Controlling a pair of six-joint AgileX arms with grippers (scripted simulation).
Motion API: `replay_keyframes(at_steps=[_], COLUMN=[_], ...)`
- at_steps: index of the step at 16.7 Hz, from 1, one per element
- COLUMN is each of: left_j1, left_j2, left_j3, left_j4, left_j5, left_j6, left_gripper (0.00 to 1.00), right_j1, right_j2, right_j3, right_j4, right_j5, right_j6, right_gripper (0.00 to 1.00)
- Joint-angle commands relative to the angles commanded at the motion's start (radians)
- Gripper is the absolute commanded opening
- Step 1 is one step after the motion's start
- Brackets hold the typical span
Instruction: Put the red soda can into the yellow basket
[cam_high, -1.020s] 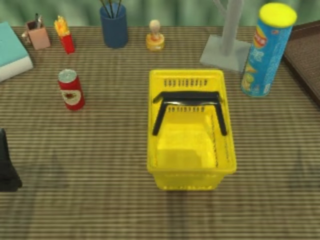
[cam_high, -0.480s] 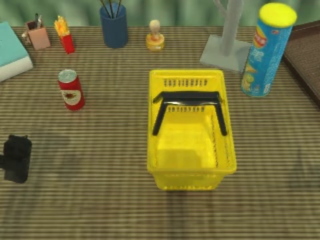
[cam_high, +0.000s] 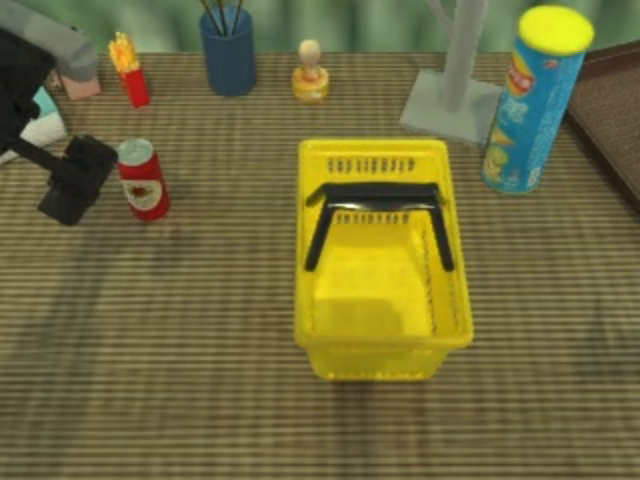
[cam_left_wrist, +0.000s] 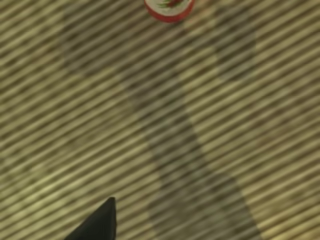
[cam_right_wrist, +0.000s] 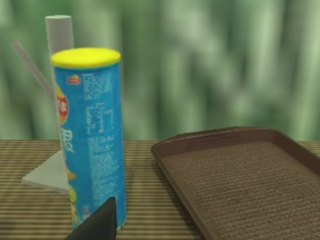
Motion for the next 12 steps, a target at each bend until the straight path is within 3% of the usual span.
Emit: replay_keyframes(at_steps=[7,12], left_j1=[-0.017,-0.013], left_j2=[0.639,0.95], left_j3=[0.664,0.991], left_j4=[-0.301,-0.414], left_j5=[-0.016,-0.032], left_j6=[0.168,0.244], left_gripper=[1.0,1.0], right_j1=[0.0,0.0], right_j2=[0.0,0.0], right_j3=[0.0,0.0], right_j4=[0.0,0.0], right_j5=[0.0,0.0], right_j6=[0.0,0.0], right_gripper=[1.0,1.0])
